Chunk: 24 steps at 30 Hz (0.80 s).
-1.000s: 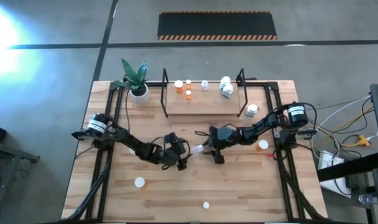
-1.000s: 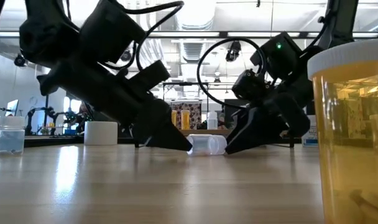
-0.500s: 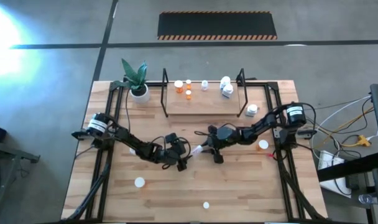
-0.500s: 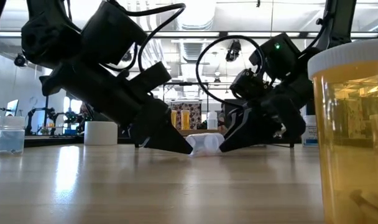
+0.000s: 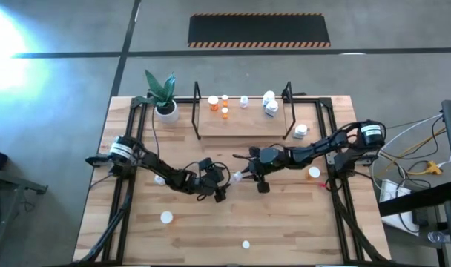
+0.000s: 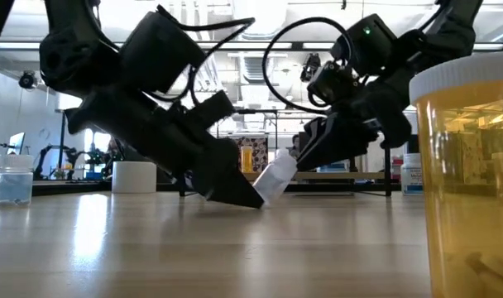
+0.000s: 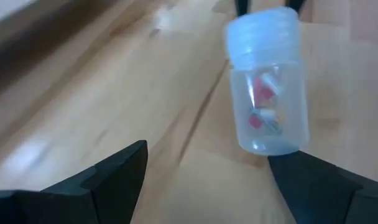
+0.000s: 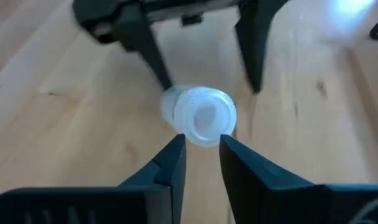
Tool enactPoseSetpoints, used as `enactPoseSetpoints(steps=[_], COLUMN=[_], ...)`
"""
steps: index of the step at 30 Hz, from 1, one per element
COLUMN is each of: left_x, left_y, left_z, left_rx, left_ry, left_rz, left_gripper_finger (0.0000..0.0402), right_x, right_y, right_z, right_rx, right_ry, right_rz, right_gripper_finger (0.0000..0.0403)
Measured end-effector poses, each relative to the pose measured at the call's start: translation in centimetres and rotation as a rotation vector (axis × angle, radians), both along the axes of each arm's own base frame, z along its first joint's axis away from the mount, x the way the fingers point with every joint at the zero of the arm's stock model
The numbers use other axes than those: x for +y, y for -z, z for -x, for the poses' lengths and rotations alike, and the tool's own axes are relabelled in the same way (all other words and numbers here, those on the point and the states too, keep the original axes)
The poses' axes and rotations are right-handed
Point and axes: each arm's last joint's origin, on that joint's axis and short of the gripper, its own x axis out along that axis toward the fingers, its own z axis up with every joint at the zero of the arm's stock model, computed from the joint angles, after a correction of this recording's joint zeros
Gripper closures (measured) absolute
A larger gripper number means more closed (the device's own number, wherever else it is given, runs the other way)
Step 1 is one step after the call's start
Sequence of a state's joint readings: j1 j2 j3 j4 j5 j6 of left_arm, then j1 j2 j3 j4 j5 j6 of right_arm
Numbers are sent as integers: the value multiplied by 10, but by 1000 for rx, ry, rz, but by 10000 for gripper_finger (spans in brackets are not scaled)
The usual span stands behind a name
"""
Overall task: Pick and place medicine bottles onto shelf by color
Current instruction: Put the bottom transparent pill bottle on the shelf aligned with the transparent pill bottle
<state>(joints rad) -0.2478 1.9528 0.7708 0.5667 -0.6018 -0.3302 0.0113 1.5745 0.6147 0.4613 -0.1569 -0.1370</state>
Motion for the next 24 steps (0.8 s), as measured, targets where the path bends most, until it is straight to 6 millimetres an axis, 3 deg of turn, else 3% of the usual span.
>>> enactPoseSetpoints(steps=[10,24], left_x=[-6,-6], left_y=[11,11], left_z=[-23,-24], left_rx=[-16,0], left_ry=[-18,15], left_rz=[-18,-41], left_gripper_finger=[86,86], right_x=[2,17], right_y=[-7,-12], right_z=[-10,-15], right_rx=[-22,-17], right_ry=[-4,-23], right_rz=[24,130], right_gripper_finger=[322,330])
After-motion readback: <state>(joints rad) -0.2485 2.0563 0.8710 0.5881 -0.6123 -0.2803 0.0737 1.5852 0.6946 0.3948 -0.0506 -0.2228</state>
